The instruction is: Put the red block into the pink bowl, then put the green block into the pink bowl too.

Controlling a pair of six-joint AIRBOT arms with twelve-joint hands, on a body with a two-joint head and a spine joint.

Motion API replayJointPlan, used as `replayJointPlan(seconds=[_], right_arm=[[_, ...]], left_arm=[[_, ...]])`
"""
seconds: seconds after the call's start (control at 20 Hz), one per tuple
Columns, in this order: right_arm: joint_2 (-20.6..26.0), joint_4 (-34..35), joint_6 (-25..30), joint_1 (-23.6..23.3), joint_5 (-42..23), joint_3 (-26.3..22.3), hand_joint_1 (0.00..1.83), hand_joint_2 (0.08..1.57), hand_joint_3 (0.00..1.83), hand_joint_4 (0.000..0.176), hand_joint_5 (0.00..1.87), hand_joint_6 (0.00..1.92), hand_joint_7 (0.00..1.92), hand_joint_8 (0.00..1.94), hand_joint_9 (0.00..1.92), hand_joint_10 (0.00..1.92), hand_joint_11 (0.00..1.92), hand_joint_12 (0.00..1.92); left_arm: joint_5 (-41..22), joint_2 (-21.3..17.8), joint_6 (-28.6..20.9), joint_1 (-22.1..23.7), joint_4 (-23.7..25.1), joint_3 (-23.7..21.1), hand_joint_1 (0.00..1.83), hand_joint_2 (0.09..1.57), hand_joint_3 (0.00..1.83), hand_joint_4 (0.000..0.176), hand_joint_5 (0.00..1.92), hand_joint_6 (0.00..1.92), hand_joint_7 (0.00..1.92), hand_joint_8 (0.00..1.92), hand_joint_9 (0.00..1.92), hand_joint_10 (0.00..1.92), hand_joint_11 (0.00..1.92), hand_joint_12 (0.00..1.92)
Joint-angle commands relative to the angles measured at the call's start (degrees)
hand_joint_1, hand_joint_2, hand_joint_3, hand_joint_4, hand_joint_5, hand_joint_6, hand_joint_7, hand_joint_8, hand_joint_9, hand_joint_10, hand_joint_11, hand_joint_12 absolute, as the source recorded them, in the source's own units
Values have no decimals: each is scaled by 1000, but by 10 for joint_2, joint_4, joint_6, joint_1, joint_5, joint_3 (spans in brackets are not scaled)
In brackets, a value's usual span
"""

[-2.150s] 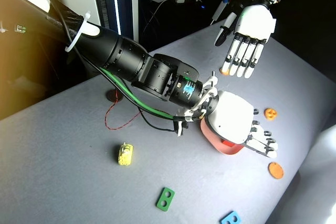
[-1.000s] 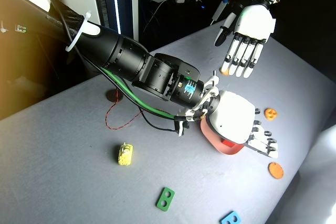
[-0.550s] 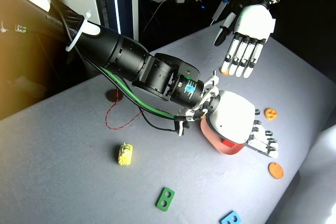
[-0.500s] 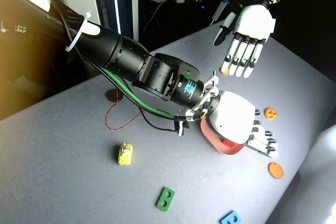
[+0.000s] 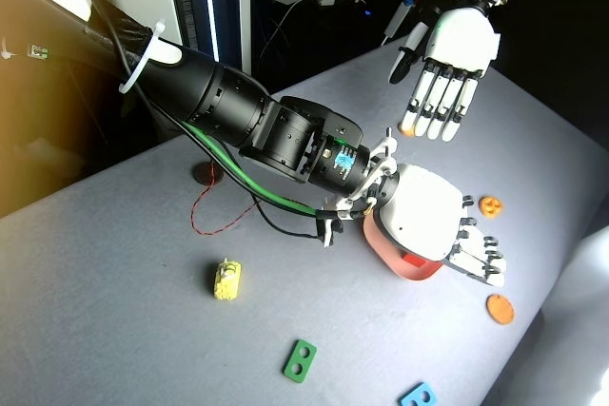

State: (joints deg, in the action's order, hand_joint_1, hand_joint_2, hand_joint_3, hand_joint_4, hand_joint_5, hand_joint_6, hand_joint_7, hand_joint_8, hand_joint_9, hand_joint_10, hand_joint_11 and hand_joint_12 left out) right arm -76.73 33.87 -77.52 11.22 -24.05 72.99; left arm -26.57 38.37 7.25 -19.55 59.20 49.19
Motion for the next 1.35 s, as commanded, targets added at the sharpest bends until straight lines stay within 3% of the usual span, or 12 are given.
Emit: replayJointPlan(seconds=[0.0, 0.05, 0.25, 0.3, 0.35, 0.45, 0.55, 0.65, 0.8, 1.05, 1.25, 1.3], right_arm=[[9, -11, 9, -14, -54, 2, 722, 795, 6, 130, 392, 0, 141, 0, 0, 0, 0, 0], [9, -14, 16, -17, -47, 2, 697, 798, 7, 134, 340, 0, 117, 0, 0, 0, 0, 0], [37, -88, 38, -33, -35, -29, 605, 834, 18, 100, 201, 0, 53, 1, 0, 0, 0, 0], [45, -98, 39, -34, -35, -37, 538, 853, 25, 74, 117, 0, 10, 0, 0, 0, 0, 0], [59, -121, 46, -36, -33, -52, 524, 857, 25, 69, 99, 0, 1, 0, 0, 0, 0, 0], [87, -200, 103, -36, -29, -75, 560, 847, 16, 5, 90, 10, 22, 8, 0, 0, 2, 1], [117, -282, 179, -39, -29, -92, 579, 848, 12, 0, 109, 14, 45, 13, 0, 0, 16, 8], [145, -317, 208, -49, -28, -103, 560, 849, 11, 0, 98, 6, 46, 10, 0, 0, 9, 7], [182, -433, 324, -66, -26, -111, 535, 859, 10, 0, 114, 14, 54, 10, 0, 0, 15, 7], [258, -631, 513, -65, -27, -161, 513, 844, 2, 0, 118, 11, 52, 6, 0, 0, 15, 9], [313, -708, 527, -50, -32, -226, 516, 847, 3, 0, 137, 15, 51, 3, 0, 0, 8, 10], [317, -709, 527, -50, -33, -230, 517, 850, 4, 0, 130, 11, 46, 1, 0, 0, 3, 8]], left_arm=[[-34, -4, -1, 8, -20, -4, 312, 1261, 4, 0, 380, 0, 354, 1, 277, 1, 0, 368], [-30, -4, -1, 10, -22, -8, 330, 1261, 2, 0, 344, 0, 326, 0, 258, 0, 0, 338], [1, -2, -1, 21, -29, -23, 366, 1252, 0, 0, 397, 3, 372, 4, 292, 4, 0, 393], [4, 0, -1, 24, -30, -23, 364, 1255, 0, 0, 380, 1, 360, 1, 288, 1, 0, 394], [7, 2, -1, 27, -33, -22, 364, 1256, 1, 0, 377, 0, 358, 0, 288, 1, 0, 393], [3, 4, -1, 28, -37, -18, 368, 1255, 2, 0, 384, 2, 348, 1, 266, 1, 0, 320], [-5, 4, -1, 28, -40, -15, 340, 1268, 4, 0, 386, 1, 340, 0, 249, 0, 0, 299], [-6, 4, -1, 28, -45, -13, 284, 1289, 5, 0, 326, 1, 302, 0, 229, 0, 0, 237], [-11, 4, -1, 29, -48, -10, 409, 1249, 0, 0, 369, 1, 368, 2, 313, 6, 0, 456], [-14, 4, -1, 31, -54, -15, 343, 1264, 0, 0, 389, 3, 365, 2, 286, 4, 0, 418], [-13, 4, -1, 32, -54, -14, 358, 1264, 0, 0, 412, 6, 390, 6, 313, 9, 0, 442], [-13, 4, -1, 32, -54, -14, 330, 1275, 2, 0, 395, 3, 366, 4, 275, 6, 0, 348]])
